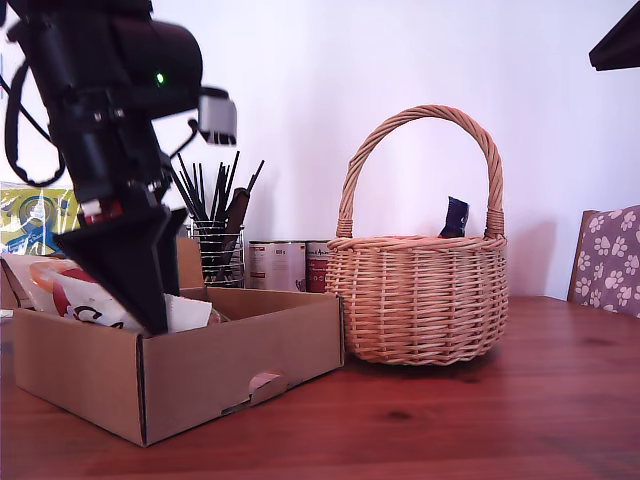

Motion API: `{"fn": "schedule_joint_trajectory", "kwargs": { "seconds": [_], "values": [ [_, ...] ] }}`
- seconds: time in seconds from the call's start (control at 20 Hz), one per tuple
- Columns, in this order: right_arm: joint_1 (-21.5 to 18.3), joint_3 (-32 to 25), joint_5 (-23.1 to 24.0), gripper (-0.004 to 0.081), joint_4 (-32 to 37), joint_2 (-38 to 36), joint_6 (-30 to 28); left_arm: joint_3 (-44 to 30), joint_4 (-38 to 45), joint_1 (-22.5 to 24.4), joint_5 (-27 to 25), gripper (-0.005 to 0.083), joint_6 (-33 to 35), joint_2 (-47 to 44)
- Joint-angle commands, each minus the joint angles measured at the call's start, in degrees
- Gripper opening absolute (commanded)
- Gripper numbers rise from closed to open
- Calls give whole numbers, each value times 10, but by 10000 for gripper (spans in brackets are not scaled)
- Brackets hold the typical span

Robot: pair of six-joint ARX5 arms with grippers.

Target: Move the bags of Easter eggs from the cardboard box on the left into the woven basket on the right side.

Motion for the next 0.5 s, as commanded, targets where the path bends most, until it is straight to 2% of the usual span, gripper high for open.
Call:
{"fn": "schedule_joint_trajectory", "kwargs": {
  "seconds": [0.0,0.25,0.45],
  "values": [
    [3,-2,-3,-12,5,0,-3,-9,10,-1,-7,625,1,17],
    [3,-2,-3,-12,0,0,-3,-9,61,0,-21,622,1,36],
    [3,-2,-3,-12,1,0,-3,-9,52,1,-22,619,1,59]
  ]
}}
